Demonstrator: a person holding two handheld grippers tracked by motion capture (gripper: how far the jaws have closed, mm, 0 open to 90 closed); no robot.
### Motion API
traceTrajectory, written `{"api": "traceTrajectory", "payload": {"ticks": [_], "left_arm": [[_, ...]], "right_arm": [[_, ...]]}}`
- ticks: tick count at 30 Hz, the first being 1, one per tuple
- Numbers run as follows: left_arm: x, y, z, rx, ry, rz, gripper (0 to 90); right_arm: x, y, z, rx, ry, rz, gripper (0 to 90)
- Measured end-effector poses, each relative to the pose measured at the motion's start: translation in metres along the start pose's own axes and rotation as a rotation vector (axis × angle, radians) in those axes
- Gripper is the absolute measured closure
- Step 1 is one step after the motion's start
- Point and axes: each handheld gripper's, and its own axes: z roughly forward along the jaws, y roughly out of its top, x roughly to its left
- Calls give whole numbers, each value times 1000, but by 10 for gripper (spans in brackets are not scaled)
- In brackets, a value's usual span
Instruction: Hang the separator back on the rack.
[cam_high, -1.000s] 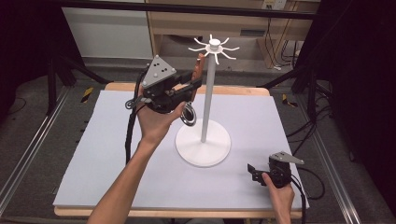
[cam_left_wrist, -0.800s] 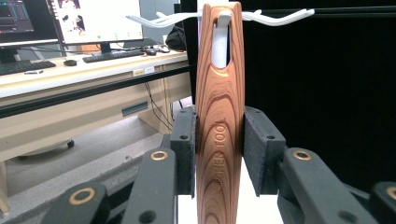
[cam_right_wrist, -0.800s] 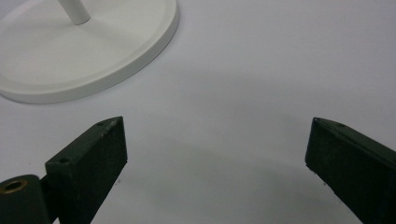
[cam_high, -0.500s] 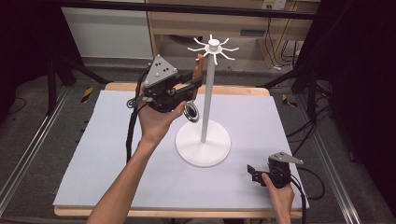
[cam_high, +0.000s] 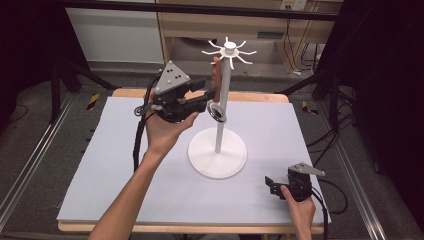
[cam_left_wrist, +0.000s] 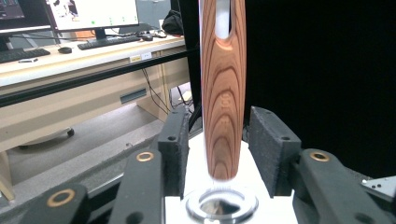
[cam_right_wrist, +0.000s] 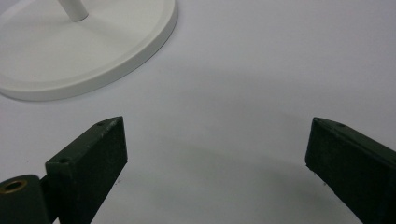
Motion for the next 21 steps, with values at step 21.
{"api": "traceTrajectory", "payload": {"ticks": [21], "left_arm": [[23,-63,-31,83,20,-8,456]], "right_arm": [[-1,-1,0,-4,-2,5,63]]}}
